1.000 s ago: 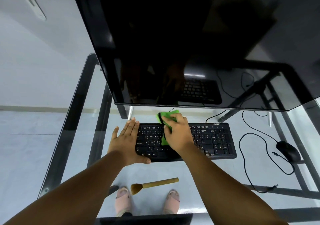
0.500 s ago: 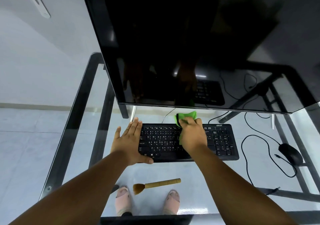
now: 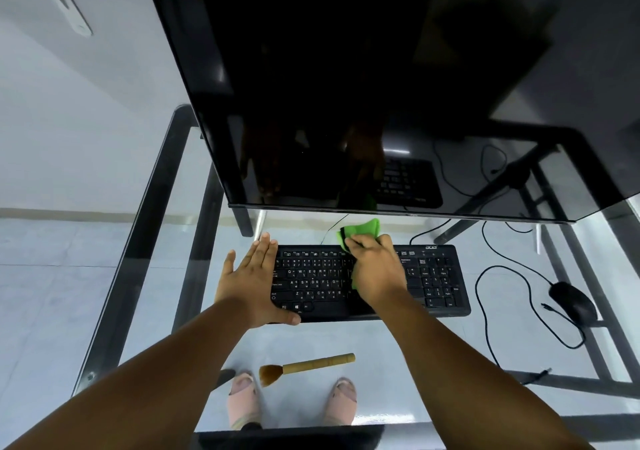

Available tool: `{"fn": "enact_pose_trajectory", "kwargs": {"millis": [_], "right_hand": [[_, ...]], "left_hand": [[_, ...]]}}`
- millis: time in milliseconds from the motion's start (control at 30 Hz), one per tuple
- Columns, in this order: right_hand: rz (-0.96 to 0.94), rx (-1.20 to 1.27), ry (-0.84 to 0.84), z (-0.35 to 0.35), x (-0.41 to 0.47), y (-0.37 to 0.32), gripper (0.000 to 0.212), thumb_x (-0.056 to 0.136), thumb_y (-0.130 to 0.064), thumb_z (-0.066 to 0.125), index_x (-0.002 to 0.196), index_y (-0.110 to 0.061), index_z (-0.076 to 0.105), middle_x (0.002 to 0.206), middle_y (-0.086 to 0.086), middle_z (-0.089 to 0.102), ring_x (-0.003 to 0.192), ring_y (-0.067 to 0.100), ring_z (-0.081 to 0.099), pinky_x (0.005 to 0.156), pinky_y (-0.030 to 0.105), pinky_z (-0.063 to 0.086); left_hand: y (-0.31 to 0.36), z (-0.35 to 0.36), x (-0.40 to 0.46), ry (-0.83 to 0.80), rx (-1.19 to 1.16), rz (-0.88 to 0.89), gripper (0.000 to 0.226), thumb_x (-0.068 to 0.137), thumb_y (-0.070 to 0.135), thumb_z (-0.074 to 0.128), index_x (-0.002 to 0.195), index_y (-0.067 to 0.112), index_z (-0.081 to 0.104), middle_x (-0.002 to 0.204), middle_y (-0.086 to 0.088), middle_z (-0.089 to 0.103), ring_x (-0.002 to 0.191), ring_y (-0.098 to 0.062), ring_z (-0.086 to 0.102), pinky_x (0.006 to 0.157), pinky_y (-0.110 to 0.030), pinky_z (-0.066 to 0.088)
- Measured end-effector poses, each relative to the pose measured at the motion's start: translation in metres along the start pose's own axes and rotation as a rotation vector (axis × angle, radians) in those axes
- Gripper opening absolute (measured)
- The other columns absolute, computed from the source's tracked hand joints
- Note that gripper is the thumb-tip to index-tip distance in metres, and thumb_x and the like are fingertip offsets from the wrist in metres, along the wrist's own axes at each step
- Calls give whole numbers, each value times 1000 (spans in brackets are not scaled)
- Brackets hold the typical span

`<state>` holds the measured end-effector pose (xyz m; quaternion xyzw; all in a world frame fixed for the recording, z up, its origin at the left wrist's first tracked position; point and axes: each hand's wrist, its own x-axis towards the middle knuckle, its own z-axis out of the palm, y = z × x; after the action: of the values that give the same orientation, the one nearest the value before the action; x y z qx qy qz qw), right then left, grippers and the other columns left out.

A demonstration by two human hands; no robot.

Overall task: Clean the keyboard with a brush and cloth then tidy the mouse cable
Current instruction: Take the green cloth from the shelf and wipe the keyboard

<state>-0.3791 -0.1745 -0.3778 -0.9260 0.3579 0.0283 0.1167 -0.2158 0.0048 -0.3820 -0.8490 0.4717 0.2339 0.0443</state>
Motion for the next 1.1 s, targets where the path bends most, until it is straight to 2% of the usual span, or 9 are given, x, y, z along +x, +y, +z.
{"fn": "enact_pose_trajectory", "kwargs": {"millis": [300,367,467,600,700,767,867,1000,1100], "right_hand": [[203,-94,-21,-19,-9,69,58,83,-6,56,137,-27,53,139,-12,47,113,26,37,89,34,48],[265,-30,-22,-22,-7,77,50,88,-11,52,133,-30,58,139,-11,46,111,28,38,85,34,49],[296,53,-3,-25,-4,84,34,94,-26,50,125,-31,63,137,-7,47,112,30,44,88,37,48],[375,158,60,-28,-5,101,32,90,-13,53,116,-24,66,132,-1,50,105,31,51,87,36,51],[489,238,148,-28,-17,121,40,88,-8,49,123,-22,62,135,3,46,105,35,49,91,41,50],[460,239,176,-24,-26,127,46,88,-5,48,129,-22,60,135,3,46,103,31,43,92,42,47],[377,206,190,-19,-33,128,50,89,-2,47,133,-22,59,137,-3,47,95,21,32,90,34,45],[162,92,90,-14,-38,121,57,87,-3,50,139,-26,53,145,-10,44,109,26,37,93,34,49],[203,-3,33,-18,-45,128,64,85,-6,53,144,-30,44,149,-15,37,112,25,37,85,33,52]], "left_hand": [[8,-5,-2,-20,29,-31,144,54,89,57,151,18,-21,158,1,-30,146,-15,-23,118,-49,-12],[11,-6,-2,-27,31,-40,143,55,88,58,151,17,-21,158,0,-30,146,-16,-24,118,-49,-11],[15,-4,-4,-19,21,-36,140,58,84,59,151,17,-22,158,0,-30,145,-17,-26,118,-50,-10],[27,1,-7,39,11,60,126,67,72,58,152,21,-19,159,2,-27,146,-14,-24,119,-47,-9],[45,4,-4,62,11,120,121,69,72,54,153,22,-17,160,4,-25,145,-12,-24,120,-44,-9],[57,5,-2,72,-14,129,124,67,78,53,153,22,-16,160,5,-24,146,-11,-22,120,-44,-9],[79,6,5,63,4,148,129,65,83,52,152,20,-18,159,5,-27,146,-12,-22,120,-46,-8],[105,8,13,43,49,166,134,63,83,56,151,19,-22,157,3,-30,145,-13,-25,120,-47,-8],[111,9,15,22,88,153,135,64,81,58,150,17,-24,156,2,-32,145,-14,-26,120,-48,-9]]}}
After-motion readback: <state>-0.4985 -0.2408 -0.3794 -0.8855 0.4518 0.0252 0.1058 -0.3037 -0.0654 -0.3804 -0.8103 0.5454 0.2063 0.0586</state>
